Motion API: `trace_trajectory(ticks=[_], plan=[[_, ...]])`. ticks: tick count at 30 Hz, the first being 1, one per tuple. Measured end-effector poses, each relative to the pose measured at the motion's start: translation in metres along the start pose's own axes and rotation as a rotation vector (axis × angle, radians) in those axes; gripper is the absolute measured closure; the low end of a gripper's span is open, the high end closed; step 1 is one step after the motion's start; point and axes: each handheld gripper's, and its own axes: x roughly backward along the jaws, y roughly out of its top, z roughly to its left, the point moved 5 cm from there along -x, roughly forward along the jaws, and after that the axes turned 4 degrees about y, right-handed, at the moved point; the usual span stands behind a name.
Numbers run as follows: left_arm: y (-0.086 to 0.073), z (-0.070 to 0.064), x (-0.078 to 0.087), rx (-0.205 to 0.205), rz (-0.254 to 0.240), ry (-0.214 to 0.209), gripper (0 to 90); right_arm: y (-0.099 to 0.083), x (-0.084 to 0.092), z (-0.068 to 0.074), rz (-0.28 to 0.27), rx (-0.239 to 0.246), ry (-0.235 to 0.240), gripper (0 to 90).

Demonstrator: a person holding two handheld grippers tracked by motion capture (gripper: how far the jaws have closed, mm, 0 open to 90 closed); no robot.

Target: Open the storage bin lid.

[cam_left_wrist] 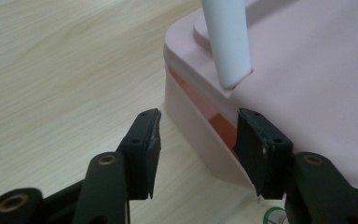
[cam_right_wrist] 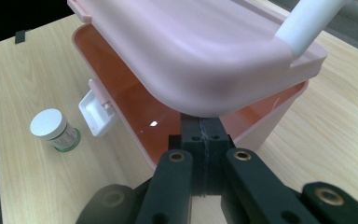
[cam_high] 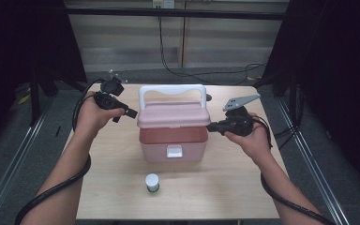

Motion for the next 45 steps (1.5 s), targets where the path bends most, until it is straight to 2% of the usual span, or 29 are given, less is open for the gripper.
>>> trace_trajectory(ticks=[4, 8, 16, 21, 24, 29, 37, 45], plan=[[-0.006, -0.001, -0.003, 0.003, 0.009, -0.008, 50.0, 0.003, 0.001, -0.001, -0.001, 0.000, -0.007, 90.0], [-0.010, -0.003, -0.007, -0.017, 0.013, -0.010, 50.9, 0.006, 0.003, -0.002, -0.003, 0.000, -0.012, 90.0], [-0.018, -0.003, -0.013, -0.005, 0.023, -0.028, 51.3, 0.008, 0.005, -0.004, -0.017, -0.015, -0.013, 90.0], [-0.021, -0.005, -0.013, -0.018, 0.022, -0.036, 51.3, 0.012, 0.006, -0.005, -0.024, -0.014, -0.016, 90.0], [-0.022, -0.007, -0.014, -0.009, 0.013, -0.040, 51.2, 0.013, 0.006, -0.007, -0.030, -0.024, -0.019, 90.0], [-0.022, -0.009, -0.015, -0.025, 0.008, -0.053, 50.9, 0.014, 0.005, -0.007, -0.024, -0.021, -0.023, 90.0], [-0.023, -0.011, -0.017, -0.016, -0.002, -0.070, 50.6, 0.015, 0.002, -0.007, -0.021, -0.020, -0.026, 90.0], [-0.018, -0.018, -0.017, -0.022, -0.021, -0.088, 50.5, 0.016, 0.001, -0.007, -0.024, -0.020, -0.027, 90.0]])
